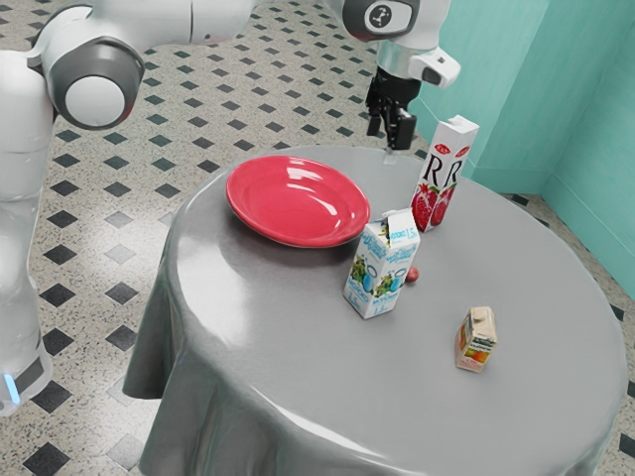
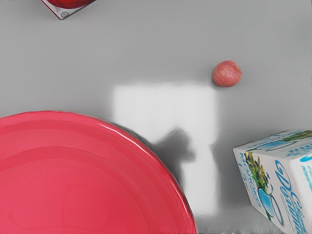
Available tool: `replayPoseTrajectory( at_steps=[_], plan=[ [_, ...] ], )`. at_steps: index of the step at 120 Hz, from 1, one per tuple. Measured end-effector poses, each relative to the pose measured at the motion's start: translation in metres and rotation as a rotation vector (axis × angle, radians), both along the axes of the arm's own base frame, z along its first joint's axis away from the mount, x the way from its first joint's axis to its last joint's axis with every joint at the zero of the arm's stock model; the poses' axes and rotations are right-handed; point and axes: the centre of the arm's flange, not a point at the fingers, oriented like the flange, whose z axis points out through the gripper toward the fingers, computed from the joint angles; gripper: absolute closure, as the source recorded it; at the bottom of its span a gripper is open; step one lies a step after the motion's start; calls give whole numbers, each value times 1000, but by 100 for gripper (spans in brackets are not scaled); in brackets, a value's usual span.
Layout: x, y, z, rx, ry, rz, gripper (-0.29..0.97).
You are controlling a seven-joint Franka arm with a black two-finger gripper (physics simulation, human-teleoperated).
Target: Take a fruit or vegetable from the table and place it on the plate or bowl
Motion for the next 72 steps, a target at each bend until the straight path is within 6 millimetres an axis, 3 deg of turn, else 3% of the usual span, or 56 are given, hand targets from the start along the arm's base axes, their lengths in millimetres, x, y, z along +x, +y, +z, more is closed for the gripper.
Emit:
replayPoseTrajectory(
  at_steps=[21, 37, 72],
  plan=[
    [-6, 1, 3, -9, 6, 4, 0],
    [-24, -3, 10, -33, 31, 138, 0],
    [-31, -27, 8, -73, 84, 469, 0]
  ],
)
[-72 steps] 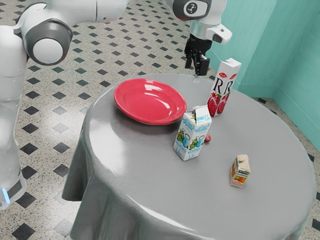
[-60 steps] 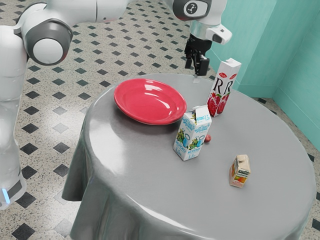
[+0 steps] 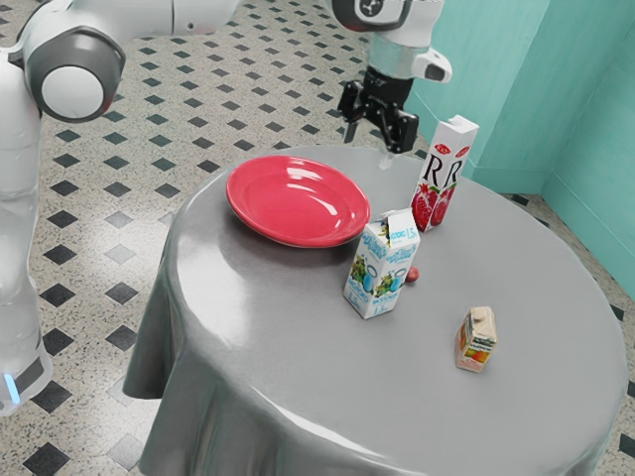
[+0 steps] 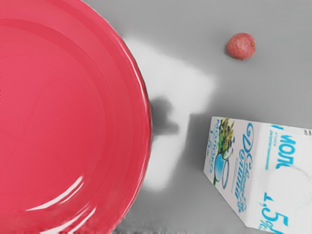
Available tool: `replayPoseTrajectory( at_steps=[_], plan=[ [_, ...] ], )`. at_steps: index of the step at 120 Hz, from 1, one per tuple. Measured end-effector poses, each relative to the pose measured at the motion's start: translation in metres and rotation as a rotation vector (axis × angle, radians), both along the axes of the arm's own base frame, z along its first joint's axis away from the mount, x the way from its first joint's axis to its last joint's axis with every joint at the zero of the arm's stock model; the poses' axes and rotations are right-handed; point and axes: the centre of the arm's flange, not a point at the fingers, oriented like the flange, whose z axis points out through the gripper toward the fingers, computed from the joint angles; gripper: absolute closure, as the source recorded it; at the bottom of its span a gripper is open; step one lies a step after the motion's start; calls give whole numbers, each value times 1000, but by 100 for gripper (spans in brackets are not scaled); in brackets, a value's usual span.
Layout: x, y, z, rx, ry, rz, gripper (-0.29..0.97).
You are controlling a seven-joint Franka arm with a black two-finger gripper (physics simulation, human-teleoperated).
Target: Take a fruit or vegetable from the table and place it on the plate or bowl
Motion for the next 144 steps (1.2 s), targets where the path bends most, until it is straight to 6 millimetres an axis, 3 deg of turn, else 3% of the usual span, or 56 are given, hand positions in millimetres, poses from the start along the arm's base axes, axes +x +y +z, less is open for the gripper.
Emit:
replayPoseTrajectory(
  at_steps=[10, 19, 25, 44, 56, 76, 90, 116, 144],
  plan=[
    [0, -10, -1, 8, 12, 72, 0],
    [-3, -12, 16, 15, -14, 140, 0],
    [-1, -11, 16, 21, -12, 186, 0],
    [44, 2, -51, 51, 54, 331, 0],
    [64, 8, -72, 64, 43, 402, 0],
    [82, 9, -91, 80, 28, 480, 0],
    [96, 9, -118, 89, 36, 521, 0],
    [106, 9, -147, 87, 71, 584, 0],
    [109, 3, -153, 80, 73, 618, 0]
  ],
)
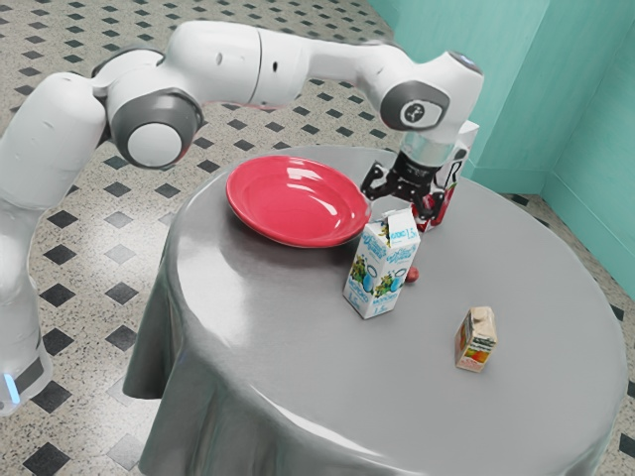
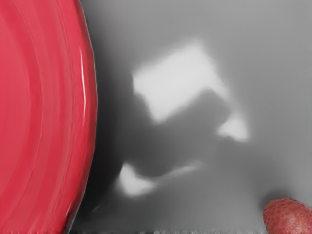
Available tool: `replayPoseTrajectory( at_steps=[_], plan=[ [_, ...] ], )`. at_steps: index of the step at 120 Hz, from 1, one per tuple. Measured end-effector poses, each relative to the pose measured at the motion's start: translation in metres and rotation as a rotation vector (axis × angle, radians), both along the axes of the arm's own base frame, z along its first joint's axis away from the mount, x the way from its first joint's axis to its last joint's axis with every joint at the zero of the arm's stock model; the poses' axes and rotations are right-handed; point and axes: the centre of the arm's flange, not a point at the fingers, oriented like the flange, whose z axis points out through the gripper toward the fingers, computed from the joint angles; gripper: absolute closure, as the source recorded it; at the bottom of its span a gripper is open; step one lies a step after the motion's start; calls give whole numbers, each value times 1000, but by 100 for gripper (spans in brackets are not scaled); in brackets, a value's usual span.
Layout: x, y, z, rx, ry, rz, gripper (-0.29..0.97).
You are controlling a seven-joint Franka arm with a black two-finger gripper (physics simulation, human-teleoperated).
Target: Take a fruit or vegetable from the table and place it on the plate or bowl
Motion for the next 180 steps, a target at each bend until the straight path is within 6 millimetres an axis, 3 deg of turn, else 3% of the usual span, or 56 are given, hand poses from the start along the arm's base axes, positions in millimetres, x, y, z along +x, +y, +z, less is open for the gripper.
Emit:
replayPoseTrajectory(
  at_steps=[54, 101, 180],
  plan=[
    [27, -28, -29, -14, -43, -27, 0],
    [36, -40, -53, -10, -20, -39, 0],
    [42, -40, -83, -3, 11, -33, 0]
  ],
)
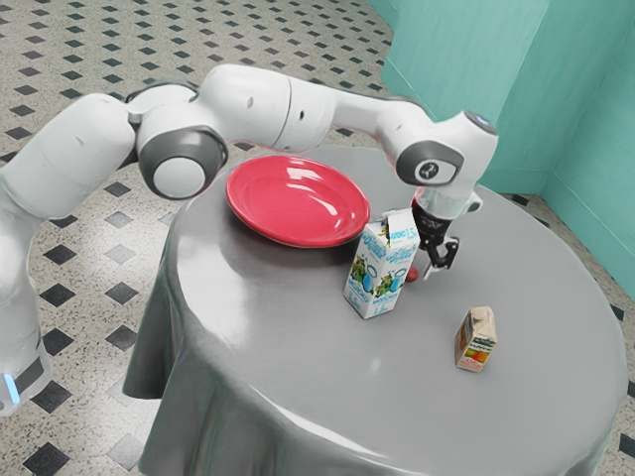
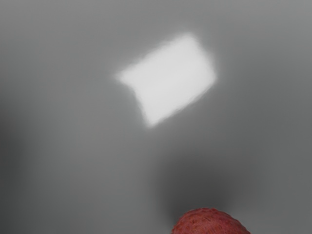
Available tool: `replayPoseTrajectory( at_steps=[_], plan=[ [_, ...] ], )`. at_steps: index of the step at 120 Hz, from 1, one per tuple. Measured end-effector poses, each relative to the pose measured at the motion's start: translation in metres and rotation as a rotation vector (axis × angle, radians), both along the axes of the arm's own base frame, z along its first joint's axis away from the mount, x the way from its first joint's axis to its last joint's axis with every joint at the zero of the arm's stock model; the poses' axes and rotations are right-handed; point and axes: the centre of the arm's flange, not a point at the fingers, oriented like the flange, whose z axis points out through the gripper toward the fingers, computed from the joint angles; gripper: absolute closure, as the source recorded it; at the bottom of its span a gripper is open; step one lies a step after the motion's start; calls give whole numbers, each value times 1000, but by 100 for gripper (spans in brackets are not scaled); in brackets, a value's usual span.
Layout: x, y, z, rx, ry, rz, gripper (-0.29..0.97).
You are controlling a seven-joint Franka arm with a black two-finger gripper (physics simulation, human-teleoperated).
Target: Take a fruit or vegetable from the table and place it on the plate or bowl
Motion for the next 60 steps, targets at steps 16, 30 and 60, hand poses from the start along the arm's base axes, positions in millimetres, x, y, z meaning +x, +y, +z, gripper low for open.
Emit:
replayPoseTrajectory(
  at_steps=[16, 30, 60],
  plan=[
    [0, 1, 1, -1, -1, 3, 14],
    [0, 2, 1, 0, 1, 6, 36],
    [-1, 2, 2, 35, 2, -18, 52]
  ],
)
